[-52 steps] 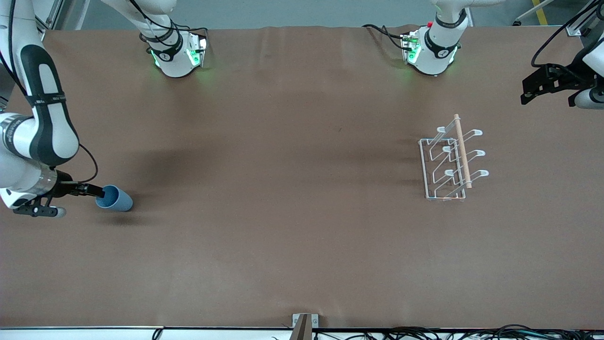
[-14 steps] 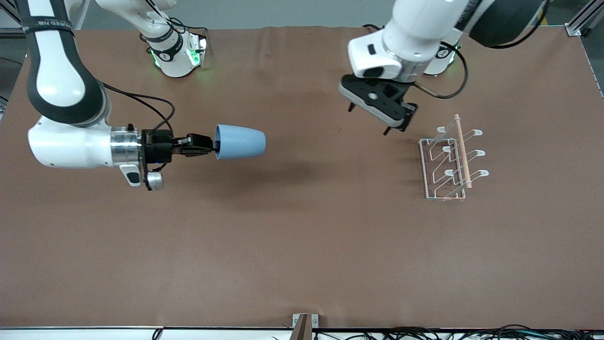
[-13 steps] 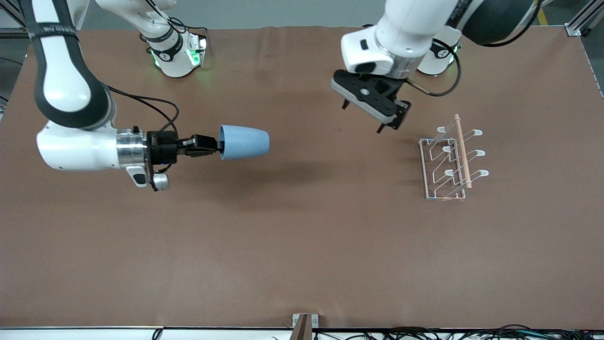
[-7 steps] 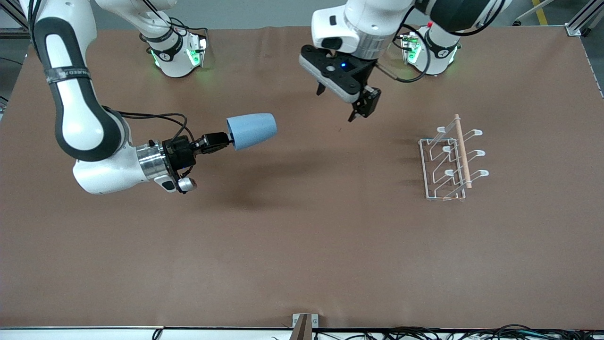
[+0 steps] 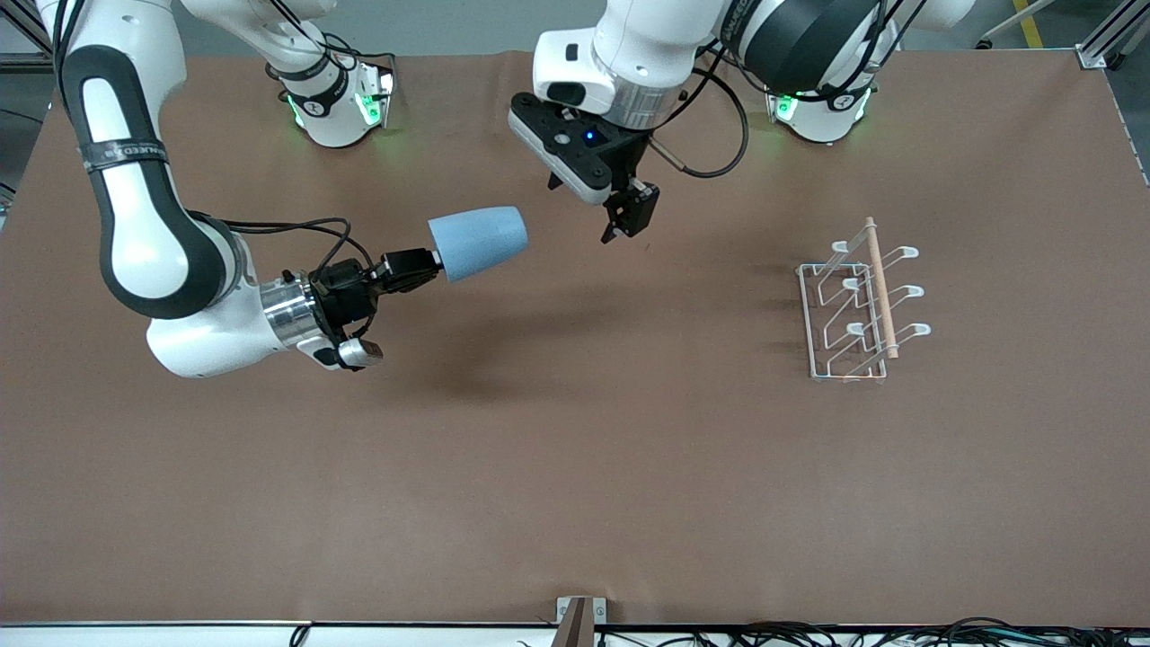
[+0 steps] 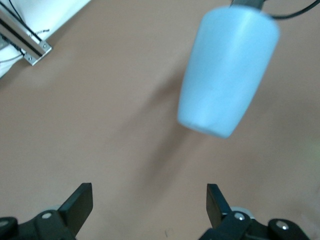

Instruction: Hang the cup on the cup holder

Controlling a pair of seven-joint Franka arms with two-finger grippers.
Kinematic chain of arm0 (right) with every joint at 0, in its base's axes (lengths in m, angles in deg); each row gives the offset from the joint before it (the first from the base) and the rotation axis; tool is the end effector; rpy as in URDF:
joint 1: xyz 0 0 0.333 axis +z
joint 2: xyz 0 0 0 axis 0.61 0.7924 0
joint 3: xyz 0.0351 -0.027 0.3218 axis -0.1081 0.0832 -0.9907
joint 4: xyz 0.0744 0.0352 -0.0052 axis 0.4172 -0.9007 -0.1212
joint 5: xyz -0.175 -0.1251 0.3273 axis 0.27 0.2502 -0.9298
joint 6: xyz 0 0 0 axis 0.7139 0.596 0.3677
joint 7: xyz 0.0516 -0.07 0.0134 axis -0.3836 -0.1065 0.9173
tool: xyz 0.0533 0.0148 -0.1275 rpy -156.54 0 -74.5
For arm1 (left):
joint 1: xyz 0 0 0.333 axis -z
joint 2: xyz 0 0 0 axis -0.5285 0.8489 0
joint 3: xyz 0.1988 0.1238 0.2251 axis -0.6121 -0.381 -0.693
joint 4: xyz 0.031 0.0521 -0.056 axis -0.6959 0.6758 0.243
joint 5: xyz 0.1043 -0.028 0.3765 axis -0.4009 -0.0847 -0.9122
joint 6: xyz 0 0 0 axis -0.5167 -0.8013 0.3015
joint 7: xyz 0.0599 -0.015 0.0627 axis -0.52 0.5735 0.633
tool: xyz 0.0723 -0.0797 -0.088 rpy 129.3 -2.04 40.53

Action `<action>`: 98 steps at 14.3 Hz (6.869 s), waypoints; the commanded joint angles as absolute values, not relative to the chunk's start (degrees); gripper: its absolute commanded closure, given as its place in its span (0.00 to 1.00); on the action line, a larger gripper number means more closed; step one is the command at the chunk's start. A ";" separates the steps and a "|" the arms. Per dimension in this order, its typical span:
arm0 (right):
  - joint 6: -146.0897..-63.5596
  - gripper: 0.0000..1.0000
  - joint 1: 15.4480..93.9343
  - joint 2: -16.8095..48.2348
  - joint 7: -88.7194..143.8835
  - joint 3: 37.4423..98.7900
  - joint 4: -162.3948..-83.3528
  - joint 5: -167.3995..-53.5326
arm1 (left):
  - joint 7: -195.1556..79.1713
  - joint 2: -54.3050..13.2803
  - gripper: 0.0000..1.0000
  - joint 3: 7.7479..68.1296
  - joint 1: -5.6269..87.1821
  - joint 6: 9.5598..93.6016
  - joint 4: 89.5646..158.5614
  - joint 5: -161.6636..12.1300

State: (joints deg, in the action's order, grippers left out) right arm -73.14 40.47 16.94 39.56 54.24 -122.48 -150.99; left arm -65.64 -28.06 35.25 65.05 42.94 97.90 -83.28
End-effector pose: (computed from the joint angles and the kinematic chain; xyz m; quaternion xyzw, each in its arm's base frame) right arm 0.5832 0.2516 0.3981 -0.7275 -0.0385 0.2301 0.6452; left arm 0.4744 -0.4957 0.5880 0.9008 -0.4044 0.1210 0.1017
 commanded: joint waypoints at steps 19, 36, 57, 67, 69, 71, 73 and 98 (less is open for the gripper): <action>-72.44 0.98 42.16 19.67 40.39 54.05 -122.11 -152.55 | -66.73 -17.84 0.00 34.20 71.81 54.64 92.99 -84.89; -72.09 0.00 41.11 19.50 40.65 54.49 -121.76 -151.67 | -67.87 -16.51 0.71 34.12 71.02 48.96 93.26 -93.95; -91.49 0.00 34.94 0.34 23.21 55.02 -120.53 -93.09 | -99.07 -17.04 0.72 33.68 55.98 2.36 104.22 -130.85; -87.38 0.00 37.42 0.60 5.77 55.46 -106.21 -76.96 | -97.49 -10.99 0.72 33.68 56.34 -3.53 114.70 -145.27; -83.70 0.00 36.98 -0.45 5.24 55.63 -106.12 -76.61 | -97.23 -9.14 0.71 33.68 56.16 -3.53 114.88 -146.07; -83.25 0.00 36.89 -2.47 5.24 55.55 -106.47 -74.25 | -96.18 -8.17 0.71 33.68 55.72 -3.36 114.70 -146.25; -82.20 0.00 35.67 -3.27 5.67 55.46 -106.56 -73.97 | -93.90 -6.77 0.71 33.68 55.81 -3.27 114.61 -146.51; -79.64 0.01 37.42 -10.92 15.43 64.69 -114.55 -74.41 | -43.92 -14.74 0.00 34.02 49.58 1.38 98.72 -115.34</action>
State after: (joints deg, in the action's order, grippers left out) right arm -78.50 37.56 -9.13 14.44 64.60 -112.11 -75.08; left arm -51.74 -12.55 33.54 51.37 0.42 100.36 -119.91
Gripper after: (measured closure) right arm 0.004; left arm 0.000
